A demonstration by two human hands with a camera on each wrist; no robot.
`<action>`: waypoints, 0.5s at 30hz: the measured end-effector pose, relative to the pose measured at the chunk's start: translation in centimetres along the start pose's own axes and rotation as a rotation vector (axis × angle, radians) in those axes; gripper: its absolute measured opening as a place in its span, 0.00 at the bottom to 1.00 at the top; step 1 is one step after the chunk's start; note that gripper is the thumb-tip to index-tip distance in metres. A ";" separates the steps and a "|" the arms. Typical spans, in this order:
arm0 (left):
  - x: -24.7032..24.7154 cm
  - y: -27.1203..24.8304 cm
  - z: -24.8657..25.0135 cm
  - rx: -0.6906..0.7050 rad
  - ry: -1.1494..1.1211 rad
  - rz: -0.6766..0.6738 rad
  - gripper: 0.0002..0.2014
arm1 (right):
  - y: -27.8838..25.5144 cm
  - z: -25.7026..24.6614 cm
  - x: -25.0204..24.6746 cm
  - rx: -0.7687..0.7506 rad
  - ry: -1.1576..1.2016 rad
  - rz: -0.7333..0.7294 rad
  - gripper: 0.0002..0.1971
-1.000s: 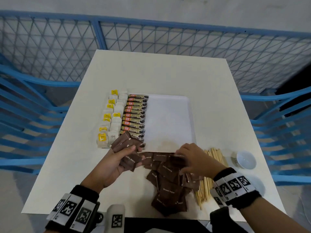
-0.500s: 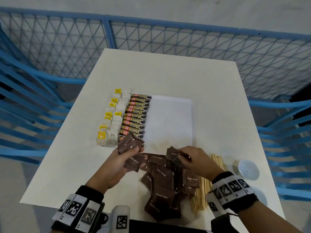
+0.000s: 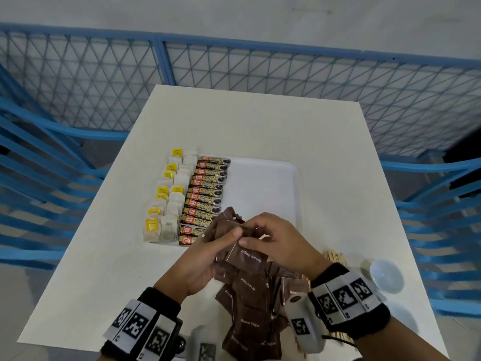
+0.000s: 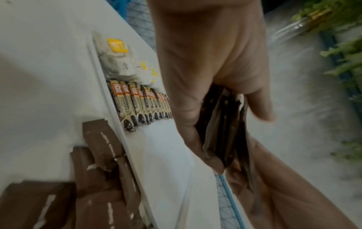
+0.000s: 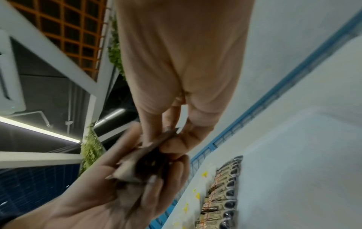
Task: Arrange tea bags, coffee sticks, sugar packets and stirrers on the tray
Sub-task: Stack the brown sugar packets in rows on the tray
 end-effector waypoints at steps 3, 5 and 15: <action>-0.7 0.7 1.2 0.051 -0.051 0.017 0.17 | 1.2 -0.3 0.2 0.079 0.031 0.181 0.11; -1.6 1.0 2.3 0.102 -0.118 0.046 0.17 | 1.6 -0.1 0.7 0.198 0.168 0.252 0.15; -5.8 1.8 6.9 0.207 -0.067 0.040 0.07 | 4.6 -0.2 3.1 0.262 0.534 0.335 0.06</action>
Point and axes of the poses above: each hand's wrist, its own y-axis towards the middle knuckle, its own x-axis out of the palm, z = x × y, the point moved 5 cm from there along y, towards the middle knuckle, and after that the axes turned 9 degrees about -x, right-handed, at the moved point
